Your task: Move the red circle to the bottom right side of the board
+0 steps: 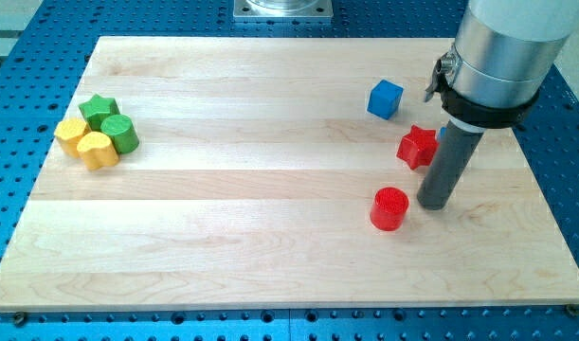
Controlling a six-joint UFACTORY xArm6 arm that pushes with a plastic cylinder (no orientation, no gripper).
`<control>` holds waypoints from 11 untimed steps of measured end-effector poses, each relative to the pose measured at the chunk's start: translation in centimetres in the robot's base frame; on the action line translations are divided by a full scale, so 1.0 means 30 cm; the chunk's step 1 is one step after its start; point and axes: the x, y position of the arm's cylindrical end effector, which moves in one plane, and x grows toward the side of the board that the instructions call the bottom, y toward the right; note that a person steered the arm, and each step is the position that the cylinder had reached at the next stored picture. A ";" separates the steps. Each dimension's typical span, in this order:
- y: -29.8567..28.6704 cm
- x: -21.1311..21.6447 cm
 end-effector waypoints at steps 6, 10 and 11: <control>-0.417 -0.022; -0.148 0.169; -0.111 0.236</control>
